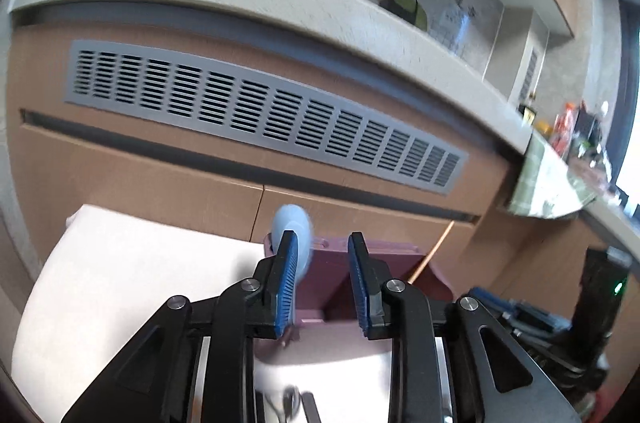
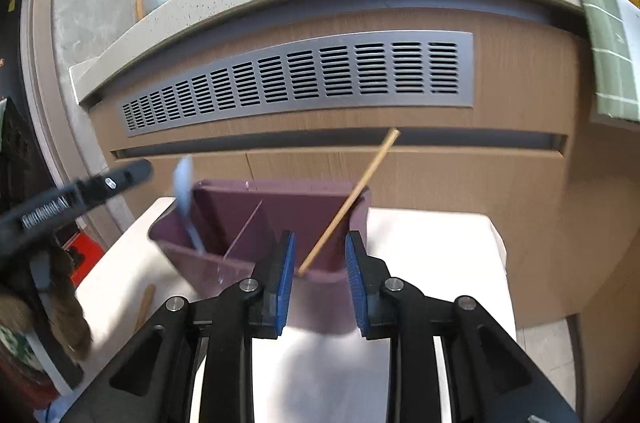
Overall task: Organize utensils
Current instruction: 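Lift both utensils and drop them into the maroon caddy, then move the right tool to the second chopstick and grasp it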
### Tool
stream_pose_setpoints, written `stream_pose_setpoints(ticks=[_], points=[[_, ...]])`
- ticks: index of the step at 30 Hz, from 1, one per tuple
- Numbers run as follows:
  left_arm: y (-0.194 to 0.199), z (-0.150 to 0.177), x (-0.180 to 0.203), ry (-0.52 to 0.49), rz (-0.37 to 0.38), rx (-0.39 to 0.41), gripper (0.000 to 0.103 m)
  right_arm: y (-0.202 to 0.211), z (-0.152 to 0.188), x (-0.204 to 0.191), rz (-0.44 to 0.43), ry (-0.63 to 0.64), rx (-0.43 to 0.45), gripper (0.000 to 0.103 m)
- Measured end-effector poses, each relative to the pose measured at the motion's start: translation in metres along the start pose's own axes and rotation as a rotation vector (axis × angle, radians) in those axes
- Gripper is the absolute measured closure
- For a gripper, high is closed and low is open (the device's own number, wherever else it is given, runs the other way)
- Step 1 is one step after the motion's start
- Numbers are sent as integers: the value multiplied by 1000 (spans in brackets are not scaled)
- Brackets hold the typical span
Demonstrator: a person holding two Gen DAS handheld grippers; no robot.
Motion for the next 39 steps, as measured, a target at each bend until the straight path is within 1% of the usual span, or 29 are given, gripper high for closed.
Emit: stream_pose_setpoints(ticks=[3, 5, 8, 11, 13, 16, 19, 22, 24, 26, 27, 29, 32, 35, 39], points=[[21, 5, -10, -17, -40, -28, 74, 21, 14, -6, -16, 11, -9, 78], [32, 18, -16, -41, -66, -74, 74, 32, 27, -12, -14, 42, -34, 78], [55, 50, -27, -88, -89, -147, 74, 49, 51, -16, 9, 68, -92, 78], [71, 82, -35, -146, -115, -199, 74, 67, 78, -4, 33, 21, -137, 78], [78, 107, -40, -174, -131, -253, 74, 77, 100, 7, 33, -51, -171, 78], [83, 130, -42, -165, -113, -304, 74, 82, 128, 18, 33, -126, -221, 78], [88, 140, -47, -137, -128, -314, 74, 78, 149, 18, 51, -133, -269, 78], [95, 148, -57, -121, -143, -322, 74, 73, 157, 9, 44, -124, -297, 78], [95, 148, -64, -112, -165, -326, 74, 72, 156, -8, 6, -85, -292, 78], [95, 146, -76, -88, -191, -331, 74, 70, 157, -36, -79, -7, -299, 78], [93, 145, -80, -78, -200, -334, 74, 69, 157, -48, -118, 21, -314, 78], [93, 142, -89, -54, -215, -331, 74, 62, 164, -81, -227, 89, -364, 78], [95, 138, -93, -39, -214, -318, 74, 46, 174, -121, -330, 188, -437, 78], [97, 135, -96, -32, -212, -312, 74, 29, 182, -150, -352, 309, -485, 78], [93, 138, -100, -14, -214, -327, 74, 18, 190, -176, -392, 400, -520, 80]])
Point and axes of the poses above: each gripper's, at about its wrist camera, not at the fingertips, and y roughly against the way its jaws point, x to its right, z to its underside, the point moved 8 cm from there along -y, roughly the way its jaws point, and after that the axes turned 11 degrees about -z, right-handed, at the moved point
